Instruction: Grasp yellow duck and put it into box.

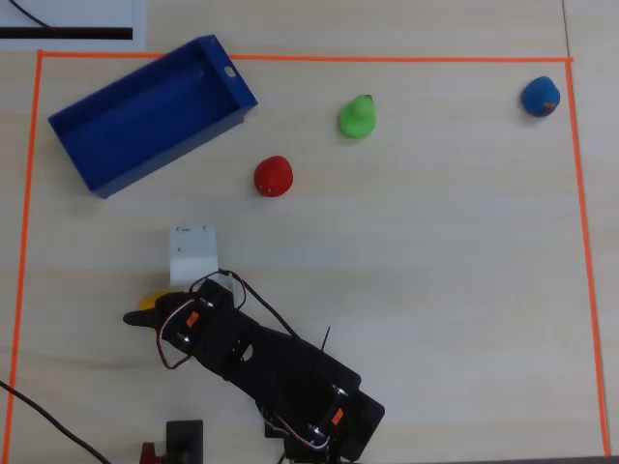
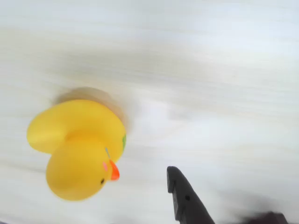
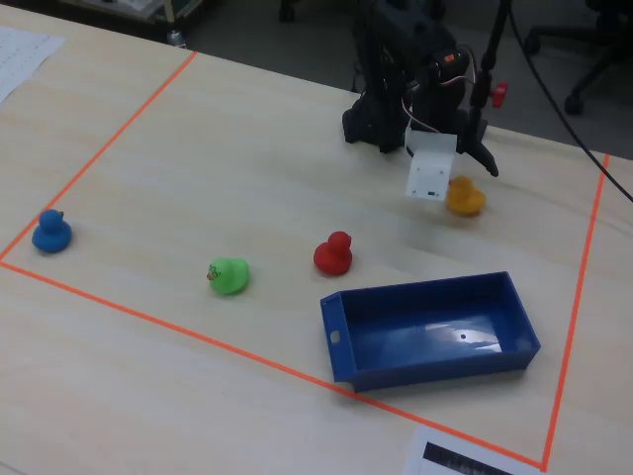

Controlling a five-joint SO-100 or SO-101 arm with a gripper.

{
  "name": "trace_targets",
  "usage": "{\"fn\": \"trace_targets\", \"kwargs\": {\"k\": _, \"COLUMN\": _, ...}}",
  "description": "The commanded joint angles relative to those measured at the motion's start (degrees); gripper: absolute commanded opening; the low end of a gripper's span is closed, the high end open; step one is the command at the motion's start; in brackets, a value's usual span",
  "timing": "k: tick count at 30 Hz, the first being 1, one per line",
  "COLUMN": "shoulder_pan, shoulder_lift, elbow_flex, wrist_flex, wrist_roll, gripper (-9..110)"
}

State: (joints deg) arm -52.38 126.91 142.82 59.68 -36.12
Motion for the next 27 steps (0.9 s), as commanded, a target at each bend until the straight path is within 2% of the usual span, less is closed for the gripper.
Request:
{"fn": "trace_targets", "kwargs": {"k": 1, "shoulder_pan": -0.3, "shoulder_lift": 0.1, "elbow_flex": 1.1, "wrist_flex": -3.6, "wrist_roll": 0.3, "gripper": 51}}
{"fn": "trace_targets", "kwargs": {"k": 5, "shoulder_pan": 0.5, "shoulder_lift": 0.1, "elbow_flex": 3.1, "wrist_flex": -6.0, "wrist_roll": 0.3, "gripper": 48}}
{"fn": "trace_targets", "kwargs": {"k": 9, "shoulder_pan": 0.7, "shoulder_lift": 0.1, "elbow_flex": 4.7, "wrist_flex": -8.2, "wrist_roll": 1.6, "gripper": 40}}
{"fn": "trace_targets", "kwargs": {"k": 15, "shoulder_pan": 0.1, "shoulder_lift": 0.0, "elbow_flex": 6.2, "wrist_flex": -13.3, "wrist_roll": 6.7, "gripper": 24}}
{"fn": "trace_targets", "kwargs": {"k": 19, "shoulder_pan": -0.2, "shoulder_lift": 0.5, "elbow_flex": 7.0, "wrist_flex": -15.6, "wrist_roll": 9.7, "gripper": 6}}
{"fn": "trace_targets", "kwargs": {"k": 21, "shoulder_pan": -0.1, "shoulder_lift": 1.1, "elbow_flex": 7.9, "wrist_flex": -16.0, "wrist_roll": 9.6, "gripper": 1}}
{"fn": "trace_targets", "kwargs": {"k": 24, "shoulder_pan": 3.2, "shoulder_lift": 3.3, "elbow_flex": 7.2, "wrist_flex": -12.6, "wrist_roll": 7.5, "gripper": 0}}
{"fn": "trace_targets", "kwargs": {"k": 27, "shoulder_pan": 11.2, "shoulder_lift": 8.1, "elbow_flex": -0.2, "wrist_flex": -3.1, "wrist_roll": 2.3, "gripper": 0}}
